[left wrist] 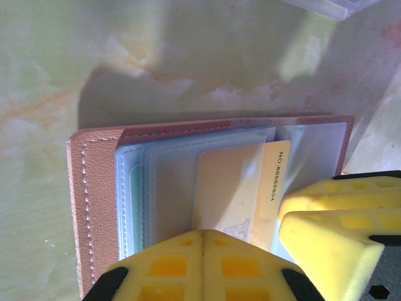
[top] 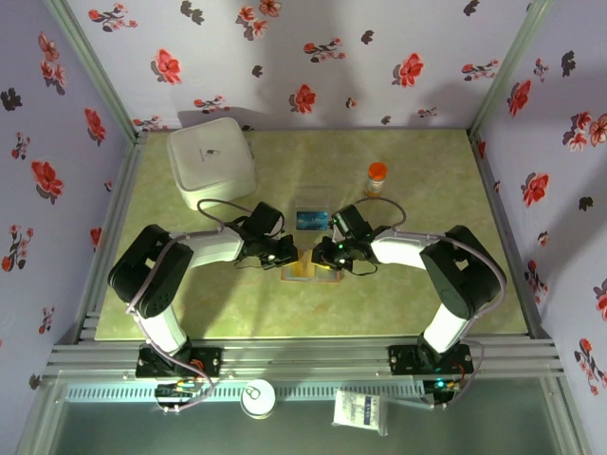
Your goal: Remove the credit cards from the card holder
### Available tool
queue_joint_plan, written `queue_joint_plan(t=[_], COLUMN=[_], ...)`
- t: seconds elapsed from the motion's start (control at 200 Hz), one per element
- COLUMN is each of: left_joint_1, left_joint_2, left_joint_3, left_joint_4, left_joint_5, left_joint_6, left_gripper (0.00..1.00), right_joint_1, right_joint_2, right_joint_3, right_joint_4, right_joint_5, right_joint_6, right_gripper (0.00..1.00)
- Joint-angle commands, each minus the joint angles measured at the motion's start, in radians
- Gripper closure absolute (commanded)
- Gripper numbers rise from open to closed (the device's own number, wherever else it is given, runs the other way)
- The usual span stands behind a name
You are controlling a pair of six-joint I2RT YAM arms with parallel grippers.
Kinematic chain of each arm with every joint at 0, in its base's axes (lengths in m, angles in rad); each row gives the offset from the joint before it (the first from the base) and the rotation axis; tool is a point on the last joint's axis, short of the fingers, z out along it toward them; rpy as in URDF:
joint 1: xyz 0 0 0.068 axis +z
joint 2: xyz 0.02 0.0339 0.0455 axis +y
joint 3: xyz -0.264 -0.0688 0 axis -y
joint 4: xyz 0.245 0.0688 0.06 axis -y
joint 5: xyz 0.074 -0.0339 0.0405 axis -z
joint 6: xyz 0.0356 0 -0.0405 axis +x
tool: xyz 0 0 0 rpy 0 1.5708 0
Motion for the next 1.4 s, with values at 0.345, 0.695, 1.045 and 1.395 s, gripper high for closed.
queue_joint_plan(t=[0.345, 0.695, 1.045, 1.395], left_joint_1=[-0.005, -0.005, -0.005, -0.005], left_joint_2=[0.006, 0.005, -0.009, -0.024], left_joint_3=[0.000, -0.004, -0.017, -0.027], left_joint_4=[-0.041, -0.037, -0.041, -0.040], left_joint_5=[-0.023, -0.020, -0.026, -0.028], left_joint_6=[0.013, 0.013, 0.014, 0.011], left_gripper=[1.00, 1.00, 1.00, 1.00], right_joint_1=[-0.007, -0.007, -0.025, -0.045], right_joint_2=[0.026, 0.051, -0.010, -0.097], right_joint_3=[-0.009, -0.017, -0.046, -0.020], right_joint_4=[0.066, 0.110, 0.049, -0.108], right_joint_5=[-0.071, -0.075, -0.035, -0.006], right_joint_6=[0.012, 0.034, 0.005, -0.073], right_gripper=[0.79, 0.84, 0.89, 0.90])
